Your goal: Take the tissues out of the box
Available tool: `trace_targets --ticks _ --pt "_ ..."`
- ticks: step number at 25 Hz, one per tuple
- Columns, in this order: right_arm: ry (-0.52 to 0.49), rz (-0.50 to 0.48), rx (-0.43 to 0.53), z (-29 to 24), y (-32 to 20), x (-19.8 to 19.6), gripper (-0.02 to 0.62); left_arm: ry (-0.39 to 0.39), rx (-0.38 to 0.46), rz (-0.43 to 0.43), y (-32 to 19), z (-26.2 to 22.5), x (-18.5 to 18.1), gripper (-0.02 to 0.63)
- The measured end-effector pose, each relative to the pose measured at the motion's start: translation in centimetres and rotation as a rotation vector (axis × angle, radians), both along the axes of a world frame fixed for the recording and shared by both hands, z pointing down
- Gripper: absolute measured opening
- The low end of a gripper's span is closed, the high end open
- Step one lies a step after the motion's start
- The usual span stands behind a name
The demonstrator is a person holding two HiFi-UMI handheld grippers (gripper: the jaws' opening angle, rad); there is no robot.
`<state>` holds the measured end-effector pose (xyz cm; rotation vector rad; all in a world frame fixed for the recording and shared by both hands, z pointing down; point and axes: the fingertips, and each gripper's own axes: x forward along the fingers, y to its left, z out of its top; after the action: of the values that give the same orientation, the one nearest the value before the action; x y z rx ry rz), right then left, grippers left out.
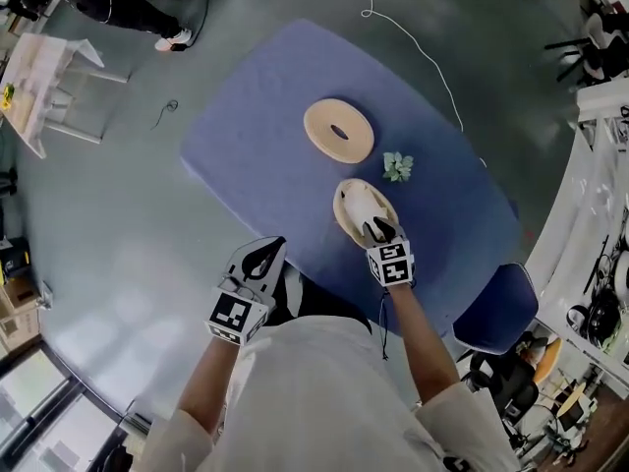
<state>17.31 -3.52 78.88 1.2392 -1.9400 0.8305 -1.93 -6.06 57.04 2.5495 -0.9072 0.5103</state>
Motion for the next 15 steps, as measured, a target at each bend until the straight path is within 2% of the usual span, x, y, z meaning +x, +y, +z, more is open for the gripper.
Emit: trace_targets --ticks 4,11,15 --pt "0.04 -0.041 -0.074 3.1 0.3 -0.4 0.132 -0.012 -0.016 -0.031 0.6 0.8 -0.5 0.007" --pt "0.181 -0.092 -0.042 4.2 -1.4 0.4 0.187 -0.041 -0.045 -0.094 1.6 1.8 -2.4 0.008" --pt "0.217 -0.113 -0.084 5.3 -1.9 1.0 0.22 -0.044 -0.06 -0.12 2.2 2.0 -2.9 0.006"
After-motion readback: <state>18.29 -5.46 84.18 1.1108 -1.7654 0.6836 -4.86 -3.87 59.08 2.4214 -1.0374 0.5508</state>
